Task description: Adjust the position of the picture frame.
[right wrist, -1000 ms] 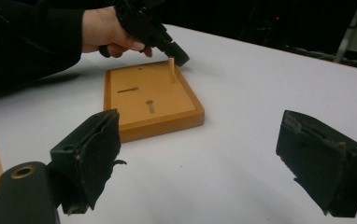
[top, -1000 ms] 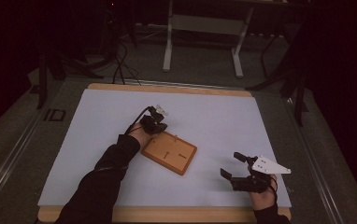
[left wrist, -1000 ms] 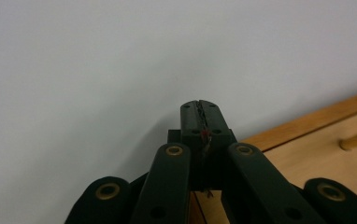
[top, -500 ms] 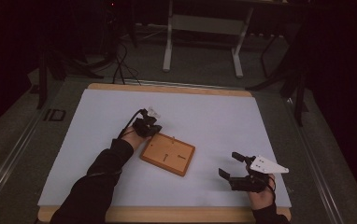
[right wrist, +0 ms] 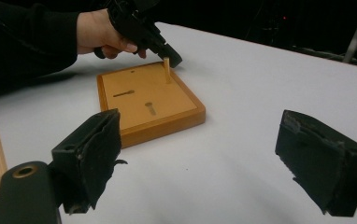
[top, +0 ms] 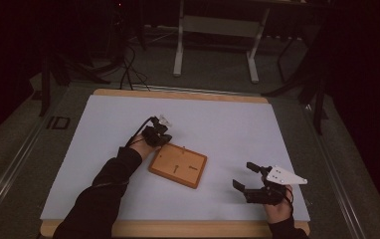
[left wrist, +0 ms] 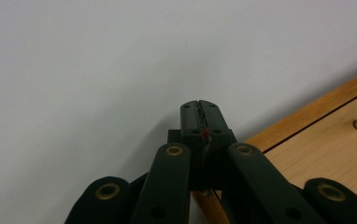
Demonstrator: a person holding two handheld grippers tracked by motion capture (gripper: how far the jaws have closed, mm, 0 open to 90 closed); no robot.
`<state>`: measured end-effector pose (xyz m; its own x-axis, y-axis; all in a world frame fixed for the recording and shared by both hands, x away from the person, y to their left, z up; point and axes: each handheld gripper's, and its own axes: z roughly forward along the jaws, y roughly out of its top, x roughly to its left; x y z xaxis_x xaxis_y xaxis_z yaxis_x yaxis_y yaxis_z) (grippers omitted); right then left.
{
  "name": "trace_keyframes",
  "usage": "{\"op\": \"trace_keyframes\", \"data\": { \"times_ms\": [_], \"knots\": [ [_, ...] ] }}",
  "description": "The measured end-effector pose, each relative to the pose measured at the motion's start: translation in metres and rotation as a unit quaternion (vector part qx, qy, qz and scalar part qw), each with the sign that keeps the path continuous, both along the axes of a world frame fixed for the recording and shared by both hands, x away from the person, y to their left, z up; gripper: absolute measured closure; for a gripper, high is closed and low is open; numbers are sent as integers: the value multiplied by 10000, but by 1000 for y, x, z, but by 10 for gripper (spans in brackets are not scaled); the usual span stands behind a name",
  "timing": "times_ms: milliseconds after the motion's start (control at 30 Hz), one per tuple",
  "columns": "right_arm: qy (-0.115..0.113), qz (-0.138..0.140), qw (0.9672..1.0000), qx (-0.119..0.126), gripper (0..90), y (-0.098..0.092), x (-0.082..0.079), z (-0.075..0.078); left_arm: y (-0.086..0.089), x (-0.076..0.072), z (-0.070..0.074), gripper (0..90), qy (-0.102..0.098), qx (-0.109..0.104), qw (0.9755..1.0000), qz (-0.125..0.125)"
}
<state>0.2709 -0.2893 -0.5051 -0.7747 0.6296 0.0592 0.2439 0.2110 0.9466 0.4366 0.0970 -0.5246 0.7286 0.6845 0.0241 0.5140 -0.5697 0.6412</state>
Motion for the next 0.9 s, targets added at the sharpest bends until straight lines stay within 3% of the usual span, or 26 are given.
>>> {"op": "trace_keyframes", "data": {
  "times_ms": [267, 367, 900],
  "knots": [
    [-107, -104, 9999, 21, 150, 0, -3, 3, 10, -13, 0, 900, 15, -3, 10000, -7],
    [-97, -160, 9997, 178, 155, -2, -3, 5, 17, -22, 0, 900, 85, -25, 10000, -1],
    [159, 57, 9997, 147, 155, 4, -1, 1, 33, -48, 0, 900, 113, -36, 9999, -27]
  ]
}}
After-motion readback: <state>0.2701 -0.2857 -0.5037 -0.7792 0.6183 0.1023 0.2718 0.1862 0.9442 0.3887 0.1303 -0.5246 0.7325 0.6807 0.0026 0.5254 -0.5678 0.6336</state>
